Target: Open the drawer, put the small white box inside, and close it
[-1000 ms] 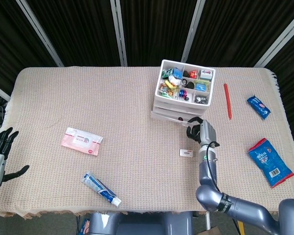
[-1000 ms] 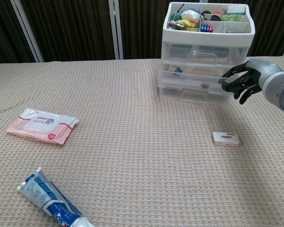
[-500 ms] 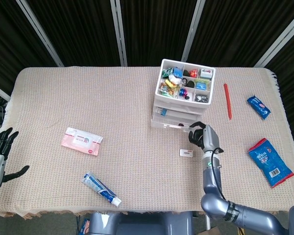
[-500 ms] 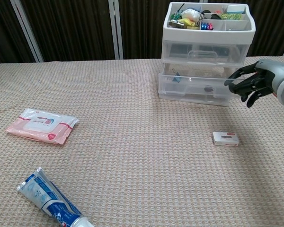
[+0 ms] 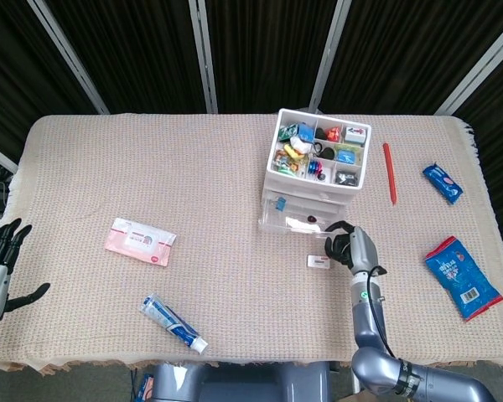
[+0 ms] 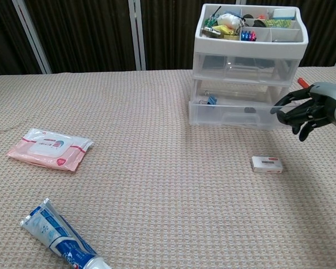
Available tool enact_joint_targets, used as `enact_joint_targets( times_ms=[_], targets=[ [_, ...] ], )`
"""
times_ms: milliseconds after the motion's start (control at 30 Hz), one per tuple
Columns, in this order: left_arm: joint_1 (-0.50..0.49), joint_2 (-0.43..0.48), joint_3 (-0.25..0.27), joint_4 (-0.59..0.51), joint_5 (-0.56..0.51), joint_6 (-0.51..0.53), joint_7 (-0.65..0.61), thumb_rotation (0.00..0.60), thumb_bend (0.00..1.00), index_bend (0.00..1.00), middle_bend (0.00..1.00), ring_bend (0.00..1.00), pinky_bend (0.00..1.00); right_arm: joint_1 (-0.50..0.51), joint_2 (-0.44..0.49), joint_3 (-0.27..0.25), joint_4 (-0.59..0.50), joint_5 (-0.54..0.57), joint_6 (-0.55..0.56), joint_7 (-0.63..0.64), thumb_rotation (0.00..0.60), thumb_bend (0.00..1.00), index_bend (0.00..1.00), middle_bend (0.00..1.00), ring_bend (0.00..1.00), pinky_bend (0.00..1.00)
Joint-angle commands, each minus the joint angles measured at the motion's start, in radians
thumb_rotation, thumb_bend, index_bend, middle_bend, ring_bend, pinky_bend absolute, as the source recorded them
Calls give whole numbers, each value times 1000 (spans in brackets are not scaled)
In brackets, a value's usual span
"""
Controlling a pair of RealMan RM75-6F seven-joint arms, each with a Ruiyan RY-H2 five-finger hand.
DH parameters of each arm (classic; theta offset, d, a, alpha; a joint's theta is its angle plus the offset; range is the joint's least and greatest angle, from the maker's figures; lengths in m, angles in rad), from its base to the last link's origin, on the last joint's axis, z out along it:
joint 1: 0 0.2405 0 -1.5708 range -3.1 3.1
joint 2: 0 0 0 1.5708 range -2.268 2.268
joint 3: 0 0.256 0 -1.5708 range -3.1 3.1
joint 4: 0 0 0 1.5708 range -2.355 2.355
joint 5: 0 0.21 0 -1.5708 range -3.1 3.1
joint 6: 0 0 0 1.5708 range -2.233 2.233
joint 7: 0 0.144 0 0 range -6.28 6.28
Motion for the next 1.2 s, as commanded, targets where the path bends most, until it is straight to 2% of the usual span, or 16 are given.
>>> enact_joint_targets(
  times_ms=[33, 200, 367, 567, 733, 967, 1100, 1200],
  targets=[
    [0, 0, 0, 0, 0, 0, 0, 600, 183, 66, 0, 0, 0, -5, -1, -5, -4, -1, 1, -1, 600, 456, 505, 663, 648, 632],
    [1, 0, 0, -1, 0, 2, 0, 600, 183, 67, 0, 0, 0, -11, 1, -14, -19, -7, 5, -9, 600, 440, 485, 658, 647, 632],
    [2, 0, -1, -1, 0, 3, 1, 600, 182, 67, 0, 0, 0, -18, 13, -29, -33, -33, 6, -19, 600, 367, 292, 650, 644, 632],
    [1, 0, -1, 0, 0, 3, 1, 600, 184, 67, 0, 0, 0, -32, 45, -62, -66, -65, 6, -43, 600, 311, 170, 649, 643, 633],
    [1, 0, -1, 0, 1, 3, 1, 600, 184, 67, 0, 0, 0, -54, 82, -107, -106, -117, 14, -60, 600, 298, 164, 649, 644, 632],
    [1, -1, -2, 0, 2, 5, 3, 600, 183, 67, 0, 0, 0, -108, 146, -220, -172, -299, 56, -76, 600, 279, 165, 649, 644, 632],
    [2, -4, -3, 1, 5, 11, 5, 600, 181, 67, 0, 0, 0, -131, 158, -276, -188, -358, 67, -96, 600, 201, 171, 656, 649, 632],
    [4, -6, -4, 2, 6, 15, 6, 600, 184, 67, 0, 0, 0, -137, 154, -296, -182, -370, 68, -112, 600, 144, 195, 663, 654, 632]
  ],
)
